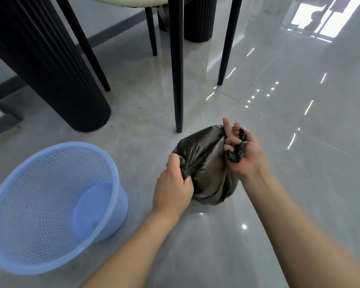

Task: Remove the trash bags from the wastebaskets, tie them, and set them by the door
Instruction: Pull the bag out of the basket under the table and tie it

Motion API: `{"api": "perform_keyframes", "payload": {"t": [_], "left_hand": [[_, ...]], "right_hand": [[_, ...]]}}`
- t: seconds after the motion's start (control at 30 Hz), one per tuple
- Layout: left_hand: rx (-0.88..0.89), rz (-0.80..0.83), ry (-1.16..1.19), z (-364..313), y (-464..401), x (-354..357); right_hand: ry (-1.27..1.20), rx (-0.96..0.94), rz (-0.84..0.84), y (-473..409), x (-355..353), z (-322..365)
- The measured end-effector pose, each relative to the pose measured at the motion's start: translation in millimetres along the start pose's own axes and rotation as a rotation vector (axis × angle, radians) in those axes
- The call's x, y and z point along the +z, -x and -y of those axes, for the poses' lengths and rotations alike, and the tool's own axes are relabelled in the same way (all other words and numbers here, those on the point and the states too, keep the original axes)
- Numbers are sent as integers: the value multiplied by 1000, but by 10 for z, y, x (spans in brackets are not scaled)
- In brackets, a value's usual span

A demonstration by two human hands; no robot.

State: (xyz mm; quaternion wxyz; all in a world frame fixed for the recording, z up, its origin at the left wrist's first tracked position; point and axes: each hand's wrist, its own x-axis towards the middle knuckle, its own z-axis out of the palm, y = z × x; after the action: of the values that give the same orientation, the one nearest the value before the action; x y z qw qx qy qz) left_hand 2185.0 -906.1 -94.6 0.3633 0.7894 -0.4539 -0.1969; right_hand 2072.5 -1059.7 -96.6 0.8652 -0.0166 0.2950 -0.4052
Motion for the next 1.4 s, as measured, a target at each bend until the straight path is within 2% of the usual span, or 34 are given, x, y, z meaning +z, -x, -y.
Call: {"api": "perform_keyframes", "payload": {"t": [0.1,0.23,0.37,0.47,0.53,0.6,0.7,0.77,0.83,0.9,0.97,1.13,1.23,1.3,1.33,1.4], "left_hand": [[42,204,-277,-44,42,-19],[-130,396,-604,-134,45,-59],[-271,622,-1026,-89,-122,-12],[-306,811,-1153,-105,-351,-44],[-358,771,-1100,-104,-516,-130],[-365,499,-929,-135,-666,-289],[-150,20,-659,-192,-756,-502],[13,-85,-568,-213,-668,-548],[118,-12,-678,-229,-475,-492],[158,143,-859,-226,-237,-342],[161,315,-938,-235,9,-190],[108,537,-1157,-242,133,-126],[4,562,-1206,-226,-139,-261],[-158,504,-1040,-216,-357,-375],[-276,439,-863,-195,-468,-410],[-527,301,-309,-163,-609,-441]], "right_hand": [[-7,-38,-52,-6,-40,22],[-5,-82,-77,-3,-59,-2],[-37,-67,-1,-1,5,-89],[-94,-22,121,38,56,-74],[-97,-7,186,80,91,-56],[-86,-32,191,101,121,-30],[-106,-70,164,87,124,5],[-127,-94,140,69,127,28],[-137,-127,128,49,157,74],[-104,-151,130,38,187,119],[-20,-137,118,32,192,94],[192,-111,73,8,120,-89],[278,-199,0,13,112,-118],[285,-252,-31,25,139,-131],[281,-276,-43,25,150,-132],[256,-315,-74,34,188,-142]]}}
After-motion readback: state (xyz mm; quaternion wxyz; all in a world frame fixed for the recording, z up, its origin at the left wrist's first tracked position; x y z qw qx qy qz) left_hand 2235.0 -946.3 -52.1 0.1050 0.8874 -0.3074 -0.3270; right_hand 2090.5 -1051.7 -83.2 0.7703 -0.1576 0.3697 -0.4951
